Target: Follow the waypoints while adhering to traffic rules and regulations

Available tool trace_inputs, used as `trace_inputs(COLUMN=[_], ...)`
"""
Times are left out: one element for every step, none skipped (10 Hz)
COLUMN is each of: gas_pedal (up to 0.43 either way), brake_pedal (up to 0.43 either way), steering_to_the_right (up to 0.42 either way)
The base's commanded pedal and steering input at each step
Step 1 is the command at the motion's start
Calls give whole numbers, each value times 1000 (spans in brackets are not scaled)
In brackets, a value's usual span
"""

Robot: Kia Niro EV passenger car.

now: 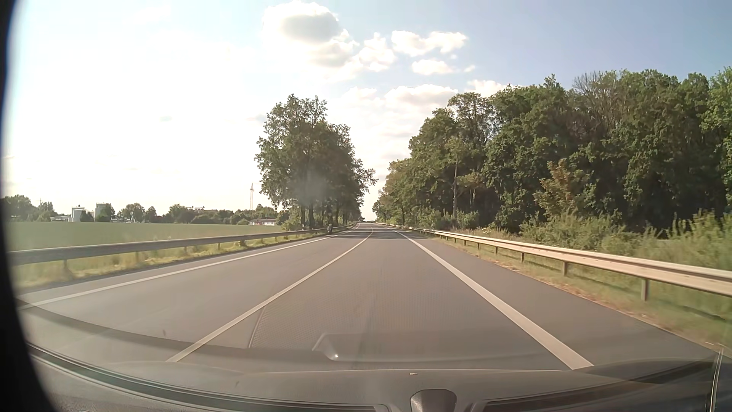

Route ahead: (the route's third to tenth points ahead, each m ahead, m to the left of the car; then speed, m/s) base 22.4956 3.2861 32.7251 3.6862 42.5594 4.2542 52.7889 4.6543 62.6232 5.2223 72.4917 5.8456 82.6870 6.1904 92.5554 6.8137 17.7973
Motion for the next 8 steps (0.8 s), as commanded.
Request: trace_inputs(gas_pedal=[177,177,177,177,177,177,177,177], brake_pedal=[6,6,6,6,6,6,6,6], steering_to_the_right=[0,0,0,0,0,0,0,0])
